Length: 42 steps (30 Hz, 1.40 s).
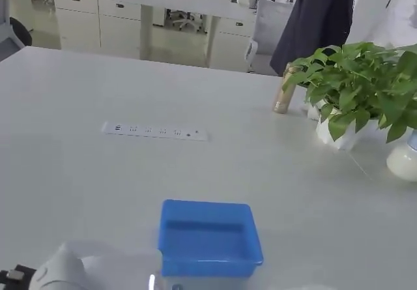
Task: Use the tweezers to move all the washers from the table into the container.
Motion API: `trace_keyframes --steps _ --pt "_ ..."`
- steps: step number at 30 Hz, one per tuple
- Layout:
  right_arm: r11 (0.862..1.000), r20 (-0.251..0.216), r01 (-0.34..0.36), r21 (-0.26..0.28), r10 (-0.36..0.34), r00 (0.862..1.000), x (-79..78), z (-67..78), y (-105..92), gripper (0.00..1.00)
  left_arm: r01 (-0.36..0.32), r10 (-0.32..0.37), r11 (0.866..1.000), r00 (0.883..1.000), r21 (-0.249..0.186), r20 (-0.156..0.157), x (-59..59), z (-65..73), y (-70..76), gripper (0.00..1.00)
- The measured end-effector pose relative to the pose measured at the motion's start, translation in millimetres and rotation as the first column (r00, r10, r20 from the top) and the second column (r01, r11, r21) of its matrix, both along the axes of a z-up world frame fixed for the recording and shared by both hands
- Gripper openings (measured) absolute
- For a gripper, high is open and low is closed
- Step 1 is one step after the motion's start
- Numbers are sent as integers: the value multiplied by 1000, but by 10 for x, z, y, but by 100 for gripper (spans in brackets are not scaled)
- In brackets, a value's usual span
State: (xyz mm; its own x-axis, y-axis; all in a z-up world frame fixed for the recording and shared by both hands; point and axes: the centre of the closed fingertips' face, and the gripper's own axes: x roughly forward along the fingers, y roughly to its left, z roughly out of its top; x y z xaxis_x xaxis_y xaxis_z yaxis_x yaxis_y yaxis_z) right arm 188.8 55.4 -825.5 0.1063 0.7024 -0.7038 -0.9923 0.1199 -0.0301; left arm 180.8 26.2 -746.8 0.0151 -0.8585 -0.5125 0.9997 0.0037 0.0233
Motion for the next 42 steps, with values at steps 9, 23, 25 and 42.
trace_keyframes --steps 9,23,25,42 --pt "999 2 38 34 -38 999 -3 8 -3 4 3 -3 1000 1000 12 -11 -33 -106 -16 0" --pt "1000 0 26 14 -26 1000 101 19 140 7 -28 28 999 1000 21 9 91 2 227 0" --pt "1000 34 30 4 -30 999 197 22 189 7 -55 54 998 998 38 25 161 -1 309 0" --pt "995 54 73 61 -76 996 610 31 484 8 -165 158 983 984 81 84 575 -16 596 0"
